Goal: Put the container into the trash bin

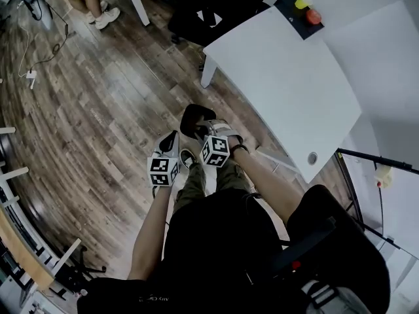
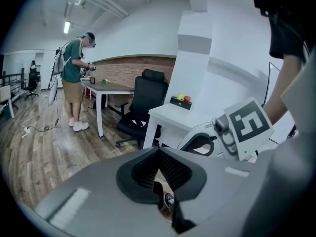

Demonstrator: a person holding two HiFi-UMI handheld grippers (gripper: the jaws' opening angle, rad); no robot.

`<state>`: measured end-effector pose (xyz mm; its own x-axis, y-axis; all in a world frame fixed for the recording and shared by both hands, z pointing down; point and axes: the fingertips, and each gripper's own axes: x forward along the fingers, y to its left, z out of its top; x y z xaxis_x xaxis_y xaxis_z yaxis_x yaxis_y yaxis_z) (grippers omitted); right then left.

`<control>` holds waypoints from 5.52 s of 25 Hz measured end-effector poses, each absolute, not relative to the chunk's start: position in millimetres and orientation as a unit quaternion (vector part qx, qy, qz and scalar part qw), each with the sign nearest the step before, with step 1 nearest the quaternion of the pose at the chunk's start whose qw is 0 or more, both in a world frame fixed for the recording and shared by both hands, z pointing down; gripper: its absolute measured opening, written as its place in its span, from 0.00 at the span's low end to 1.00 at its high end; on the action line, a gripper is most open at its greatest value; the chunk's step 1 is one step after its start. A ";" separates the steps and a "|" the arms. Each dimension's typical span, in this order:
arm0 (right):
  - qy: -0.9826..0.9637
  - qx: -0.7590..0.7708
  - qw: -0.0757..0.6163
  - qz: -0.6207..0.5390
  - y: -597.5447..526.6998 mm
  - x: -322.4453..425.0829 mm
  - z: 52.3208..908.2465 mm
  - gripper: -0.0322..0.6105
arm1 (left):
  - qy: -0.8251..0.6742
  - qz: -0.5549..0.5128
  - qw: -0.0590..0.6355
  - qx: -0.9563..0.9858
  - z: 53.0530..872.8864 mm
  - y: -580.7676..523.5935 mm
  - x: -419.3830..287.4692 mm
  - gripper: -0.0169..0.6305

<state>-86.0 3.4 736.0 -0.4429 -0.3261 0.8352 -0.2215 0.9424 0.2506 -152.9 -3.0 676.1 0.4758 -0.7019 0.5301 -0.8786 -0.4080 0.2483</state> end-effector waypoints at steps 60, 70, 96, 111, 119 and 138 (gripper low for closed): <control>-0.949 0.313 0.028 -0.027 -88.1 -53.9 351.9 0.07 | -0.496 -0.004 -0.168 0.852 328.3 -53.9 -81.3 0.02; -0.946 0.317 0.062 -0.020 -74.0 -69.0 395.7 0.07 | -0.539 0.008 -0.068 0.840 389.5 -50.7 -107.0 0.02; -0.950 0.290 0.115 0.009 -70.2 -95.7 445.7 0.08 | -0.559 0.036 -0.012 0.828 441.1 -48.1 -132.5 0.02; -0.953 0.278 0.121 0.011 -64.7 -96.0 441.0 0.07 | -0.553 0.044 -0.018 0.832 437.6 -47.4 -128.9 0.02; -0.952 0.280 0.125 0.011 -56.9 -94.4 449.1 0.07 | -0.564 0.039 -0.015 0.825 442.3 -42.9 -133.5 0.02; -0.951 0.281 0.130 0.020 -54.0 -90.5 455.8 0.07 | -0.562 0.031 -0.013 0.826 451.8 -41.9 -133.5 0.02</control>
<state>-90.5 -54.0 455.8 -0.8083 -0.5291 0.2581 -0.5396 0.8412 0.0347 -133.5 -41.9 451.8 0.3663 -0.9298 0.0357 -0.9282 -0.3679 -0.0561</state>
